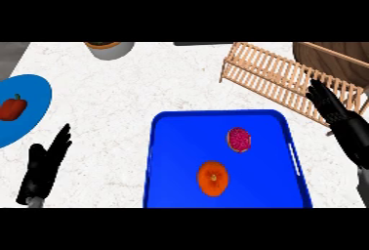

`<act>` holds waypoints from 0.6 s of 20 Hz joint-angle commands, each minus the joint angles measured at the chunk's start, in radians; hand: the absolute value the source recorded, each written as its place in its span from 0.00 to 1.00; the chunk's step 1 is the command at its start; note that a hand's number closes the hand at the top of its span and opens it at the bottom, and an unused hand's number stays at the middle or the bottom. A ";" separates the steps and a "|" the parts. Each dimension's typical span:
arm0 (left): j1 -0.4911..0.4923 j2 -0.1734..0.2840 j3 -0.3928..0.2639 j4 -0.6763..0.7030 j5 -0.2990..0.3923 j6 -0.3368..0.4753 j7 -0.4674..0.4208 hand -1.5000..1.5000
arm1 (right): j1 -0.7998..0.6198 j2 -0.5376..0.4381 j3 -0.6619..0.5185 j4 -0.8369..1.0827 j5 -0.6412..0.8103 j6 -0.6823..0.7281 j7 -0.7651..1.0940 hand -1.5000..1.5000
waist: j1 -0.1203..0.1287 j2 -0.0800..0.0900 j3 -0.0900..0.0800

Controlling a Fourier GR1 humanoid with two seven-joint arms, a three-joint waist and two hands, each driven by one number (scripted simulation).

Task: Pick the cupcake from the tray and place it in the tiered shelf

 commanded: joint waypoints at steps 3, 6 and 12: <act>-0.084 -0.059 0.026 -0.114 -0.036 0.074 -0.037 0.50 | -0.103 0.157 0.013 0.020 0.039 -0.191 0.110 1.00 | 0.052 -0.005 -0.022; -0.136 -0.079 0.087 -0.205 -0.020 0.115 -0.104 0.50 | -0.179 0.254 0.020 -0.013 0.060 -0.345 0.206 1.00 | 0.070 -0.013 -0.023; -0.125 -0.070 0.135 -0.264 0.033 0.075 -0.034 0.50 | -0.093 0.383 -0.087 -0.010 0.028 -0.493 0.084 0.00 | 0.040 -0.006 -0.021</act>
